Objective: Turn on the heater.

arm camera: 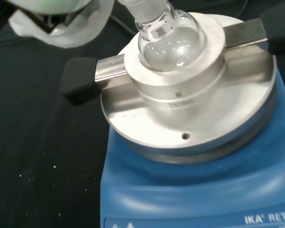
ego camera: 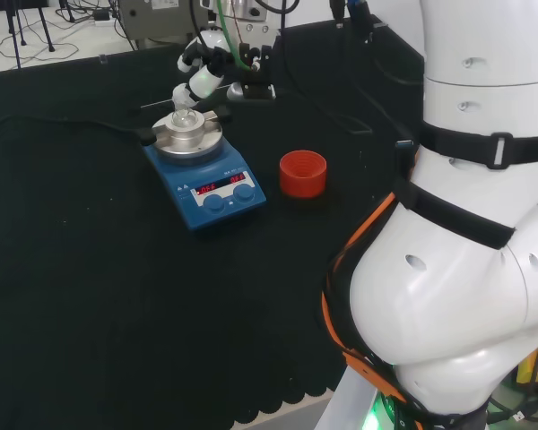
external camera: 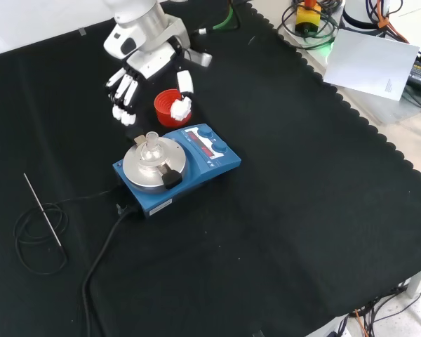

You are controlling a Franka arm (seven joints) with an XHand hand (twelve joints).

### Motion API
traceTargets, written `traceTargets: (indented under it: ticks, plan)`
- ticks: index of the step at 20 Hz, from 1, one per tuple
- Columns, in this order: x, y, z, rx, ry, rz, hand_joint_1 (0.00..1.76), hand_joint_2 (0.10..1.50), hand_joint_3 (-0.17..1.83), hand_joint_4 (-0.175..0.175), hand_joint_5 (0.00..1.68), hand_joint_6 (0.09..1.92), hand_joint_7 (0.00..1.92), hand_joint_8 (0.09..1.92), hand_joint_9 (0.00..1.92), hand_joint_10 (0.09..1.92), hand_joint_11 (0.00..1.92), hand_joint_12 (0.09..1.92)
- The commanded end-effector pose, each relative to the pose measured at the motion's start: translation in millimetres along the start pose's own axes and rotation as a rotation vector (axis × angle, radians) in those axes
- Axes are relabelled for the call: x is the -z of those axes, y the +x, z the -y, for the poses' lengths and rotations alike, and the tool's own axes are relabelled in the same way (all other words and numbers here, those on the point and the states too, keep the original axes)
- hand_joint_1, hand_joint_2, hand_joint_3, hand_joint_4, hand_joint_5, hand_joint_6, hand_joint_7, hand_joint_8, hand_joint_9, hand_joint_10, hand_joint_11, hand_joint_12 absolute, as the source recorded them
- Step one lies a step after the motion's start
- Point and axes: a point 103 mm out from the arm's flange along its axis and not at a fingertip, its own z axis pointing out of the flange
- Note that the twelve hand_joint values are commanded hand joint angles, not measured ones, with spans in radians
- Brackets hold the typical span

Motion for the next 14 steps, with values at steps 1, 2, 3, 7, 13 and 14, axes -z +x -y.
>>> traceTargets:
  ticks: [1,2,3,7,13,14]
  plan:
    - [9,-10,36,-0.03,-0.033,0.006,0.79,0.57,0.69,-0.027,0.4,0.18,0.22,0.69,0.44,0.73,0.0,1.39]
    - [8,-10,41,-0.033,-0.033,0.006,0.8,0.57,0.69,-0.026,0.4,0.18,0.22,0.69,0.44,0.73,0.0,1.39]
    - [7,-11,47,-0.035,-0.031,0.003,0.8,0.58,0.69,-0.026,0.4,0.17,0.22,0.69,0.43,0.73,0.0,1.39]
    - [0,-18,71,-0.049,-0.016,-0.01,0.87,0.64,0.72,-0.026,0.4,0.17,0.22,0.69,0.43,0.73,0.0,1.39]
    - [-19,-23,104,-0.087,0.096,0.09,1.03,0.66,0.81,-0.022,0.38,0.11,0.49,0.75,0.55,0.73,0.05,1.39]
    - [-25,-25,109,-0.097,0.127,0.101,1.05,0.65,0.83,-0.023,0.36,0.09,0.57,0.76,0.65,0.71,0.12,1.38]
